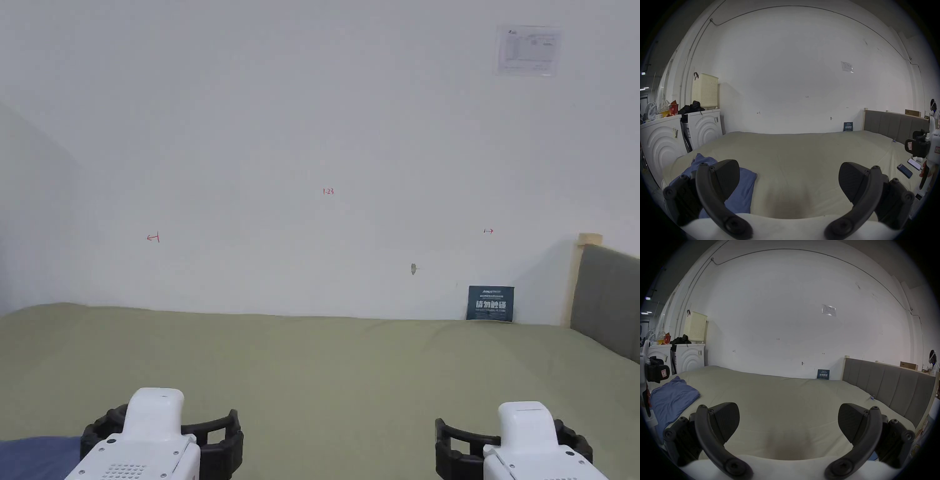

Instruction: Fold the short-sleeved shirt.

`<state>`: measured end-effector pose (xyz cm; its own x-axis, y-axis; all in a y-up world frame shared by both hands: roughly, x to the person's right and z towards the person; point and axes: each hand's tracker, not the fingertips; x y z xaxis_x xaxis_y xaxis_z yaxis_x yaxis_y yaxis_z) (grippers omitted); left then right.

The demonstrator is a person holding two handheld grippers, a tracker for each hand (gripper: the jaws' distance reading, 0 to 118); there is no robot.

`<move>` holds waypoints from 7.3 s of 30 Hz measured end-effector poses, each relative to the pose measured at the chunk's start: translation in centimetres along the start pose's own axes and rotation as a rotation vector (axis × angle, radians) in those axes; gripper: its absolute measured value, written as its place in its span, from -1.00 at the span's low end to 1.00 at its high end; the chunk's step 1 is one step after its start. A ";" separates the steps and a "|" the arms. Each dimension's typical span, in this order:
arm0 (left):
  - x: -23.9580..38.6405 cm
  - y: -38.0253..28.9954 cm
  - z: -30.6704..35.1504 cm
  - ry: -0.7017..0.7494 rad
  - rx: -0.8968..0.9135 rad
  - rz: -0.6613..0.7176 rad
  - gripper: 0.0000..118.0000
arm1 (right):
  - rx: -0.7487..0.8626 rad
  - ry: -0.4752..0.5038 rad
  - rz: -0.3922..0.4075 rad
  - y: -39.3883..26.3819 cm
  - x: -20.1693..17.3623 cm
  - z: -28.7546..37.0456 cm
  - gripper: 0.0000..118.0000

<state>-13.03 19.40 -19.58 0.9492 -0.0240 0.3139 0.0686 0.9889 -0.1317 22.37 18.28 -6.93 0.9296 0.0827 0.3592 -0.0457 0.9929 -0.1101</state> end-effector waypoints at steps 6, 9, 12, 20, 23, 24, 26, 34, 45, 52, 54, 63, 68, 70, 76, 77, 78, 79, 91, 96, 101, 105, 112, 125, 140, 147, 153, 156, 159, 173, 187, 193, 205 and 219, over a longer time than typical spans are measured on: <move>-0.1 -0.1 -0.1 0.003 -0.005 0.003 1.00 | -0.003 0.000 -0.001 0.0 0.0 0.0 1.00; -0.1 -0.1 -0.1 0.003 -0.005 0.000 1.00 | -0.004 -0.001 0.000 0.0 0.0 0.0 1.00; 0.0 0.0 -0.1 0.001 -0.002 -0.002 1.00 | -0.004 -0.001 -0.006 0.0 0.1 -0.1 1.00; 0.0 0.0 0.0 0.002 -0.004 0.000 1.00 | -0.007 -0.007 -0.014 0.0 0.2 -0.1 1.00; 0.0 0.0 0.0 0.004 -0.003 0.001 1.00 | -0.007 -0.006 -0.011 0.0 0.1 -0.1 1.00; -0.1 0.0 0.0 0.003 -0.002 0.002 1.00 | -0.006 -0.005 -0.010 0.0 0.1 -0.1 1.00; -0.2 0.1 0.0 0.003 -0.001 0.006 1.00 | -0.006 -0.004 -0.009 0.0 0.1 -0.1 1.00; -0.1 0.1 0.1 0.004 0.000 0.007 1.00 | -0.013 -0.014 -0.017 0.0 0.2 -0.2 1.00; -0.1 0.1 0.2 0.002 0.006 0.016 1.00 | -0.016 -0.016 -0.029 0.1 0.2 -0.2 1.00; -0.2 0.0 0.3 -0.005 0.025 0.025 1.00 | 0.007 0.004 -0.036 0.2 0.2 0.0 1.00; -0.2 0.0 0.4 -0.004 0.031 0.025 1.00 | 0.005 0.000 -0.031 0.2 0.1 0.0 1.00; -0.1 0.0 0.5 -0.003 0.037 0.029 1.00 | -0.014 -0.010 -0.045 0.0 0.3 -0.2 1.00; -0.5 0.1 0.4 0.014 0.037 0.048 1.00 | -0.008 0.001 -0.039 0.1 0.2 -0.1 1.00; -0.6 0.1 0.4 0.023 0.036 0.047 1.00 | -0.007 0.005 -0.038 0.2 0.1 -0.1 1.00; -0.5 0.1 0.3 0.024 0.034 0.042 1.00 | -0.007 0.000 -0.042 0.2 0.2 -0.1 1.00; -0.4 0.2 0.4 0.026 0.037 0.034 1.00 | -0.008 -0.002 -0.045 0.3 0.3 -0.2 1.00; -0.3 0.2 0.4 0.027 0.040 0.024 1.00 | -0.011 -0.005 -0.050 0.3 0.3 -0.2 1.00; -0.2 0.3 0.5 0.028 0.040 0.009 1.00 | -0.016 -0.009 -0.051 0.4 0.4 -0.2 1.00; -0.4 0.0 0.2 0.062 0.028 0.012 -1.00 | -0.045 0.015 -0.023 0.3 0.7 0.1 -1.00; -0.6 0.8 1.0 0.048 0.024 0.018 -1.00 | -0.026 0.024 -0.013 1.0 0.1 1.3 -1.00; -0.4 3.3 1.9 0.037 0.078 -0.024 -1.00 | -0.021 0.031 -0.046 2.9 -0.6 1.1 -1.00; -2.1 5.2 2.5 0.055 0.111 0.063 -1.00 | -0.003 0.055 -0.073 5.5 -2.4 0.2 -1.00; -8.8 5.7 5.1 0.213 0.073 0.054 -1.00 | 0.048 0.227 -0.052 9.1 -10.1 -1.5 -1.00; -22.4 4.8 14.8 0.534 0.019 0.095 -1.00 | 0.010 0.549 -0.065 10.3 -27.0 -2.3 -1.00; -27.4 1.5 10.5 0.544 -0.097 0.139 -1.00 | -0.034 0.648 -0.048 8.5 -33.9 -5.5 -1.00; -29.5 4.0 0.5 0.425 -0.219 0.083 -1.00 | -0.044 0.637 -0.057 7.8 -35.0 -8.9 -1.00; -31.3 6.4 -10.9 0.245 -0.462 -0.006 -1.00 | -0.059 0.625 -0.050 6.7 -34.7 -11.5 -1.00; -31.5 5.7 -16.2 0.139 -0.718 0.017 -1.00 | -0.064 0.612 -0.043 6.0 -34.0 -12.3 -1.00; -31.0 2.6 -20.1 0.068 -1.001 0.041 -1.00 | -0.087 0.599 -0.043 5.2 -33.1 -13.2 -1.00; -26.2 -8.2 -19.9 0.051 -1.164 0.097 0.53 | -0.186 0.572 -0.024 1.9 -30.5 -14.4 -1.00; -21.9 1.1 -16.5 0.016 -0.883 0.044 -0.97 | -0.228 0.436 -0.032 1.9 -23.5 -12.8 -1.00; -17.5 5.0 -19.9 -0.103 -0.791 0.070 -0.97 | -0.209 0.379 -0.025 3.0 -19.6 -11.2 -1.00; 5.4 12.4 -22.3 -0.512 -0.625 -0.094 -0.97 | -0.187 0.115 -0.017 5.0 -5.2 -6.3 -1.00; 29.5 6.0 -21.1 -0.883 -0.724 -0.174 -0.97 | -0.254 -0.178 -0.074 2.8 5.9 -1.2 -1.00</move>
<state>21.90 21.51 -30.99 0.3834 0.2416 0.8914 0.6087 0.6597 -0.4406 28.19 21.46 -6.20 0.8474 0.0473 0.5289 0.1328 0.9455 -0.2972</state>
